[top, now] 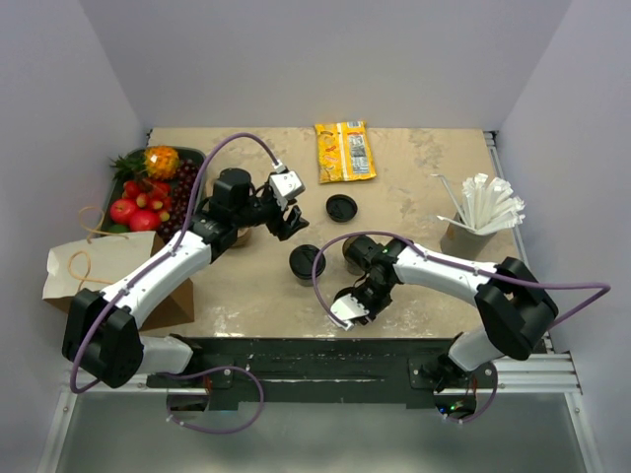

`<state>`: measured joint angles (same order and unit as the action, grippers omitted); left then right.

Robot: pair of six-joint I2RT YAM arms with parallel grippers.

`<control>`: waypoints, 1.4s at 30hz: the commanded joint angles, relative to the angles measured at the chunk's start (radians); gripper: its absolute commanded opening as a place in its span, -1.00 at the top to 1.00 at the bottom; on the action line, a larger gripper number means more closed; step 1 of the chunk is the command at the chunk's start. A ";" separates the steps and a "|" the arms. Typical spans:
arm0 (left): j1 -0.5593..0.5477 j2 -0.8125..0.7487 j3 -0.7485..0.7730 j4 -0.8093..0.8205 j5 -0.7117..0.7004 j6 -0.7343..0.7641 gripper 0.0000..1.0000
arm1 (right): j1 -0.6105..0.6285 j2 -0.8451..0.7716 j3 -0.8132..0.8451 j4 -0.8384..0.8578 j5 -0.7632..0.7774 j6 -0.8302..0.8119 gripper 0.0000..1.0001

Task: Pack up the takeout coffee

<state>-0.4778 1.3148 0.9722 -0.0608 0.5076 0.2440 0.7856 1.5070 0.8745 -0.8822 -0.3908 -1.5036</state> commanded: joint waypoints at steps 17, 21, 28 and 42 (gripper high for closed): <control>0.010 0.029 0.008 0.079 0.009 -0.014 -0.38 | 0.009 -0.045 -0.037 0.081 0.000 0.045 0.67; 0.010 0.031 0.013 0.084 0.014 -0.014 -0.38 | 0.009 -0.089 -0.014 0.037 -0.008 0.054 0.99; 0.010 0.034 0.034 0.073 0.019 -0.006 -0.38 | 0.007 -0.169 0.121 -0.127 -0.042 0.109 1.00; 0.010 0.046 0.056 0.082 0.054 -0.052 -0.38 | -0.180 -0.099 0.556 -0.511 -0.236 0.187 1.00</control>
<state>-0.4759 1.3510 0.9871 -0.0235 0.5282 0.2363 0.6853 1.3643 1.2705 -1.2366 -0.4709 -1.3640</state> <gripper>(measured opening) 0.689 0.007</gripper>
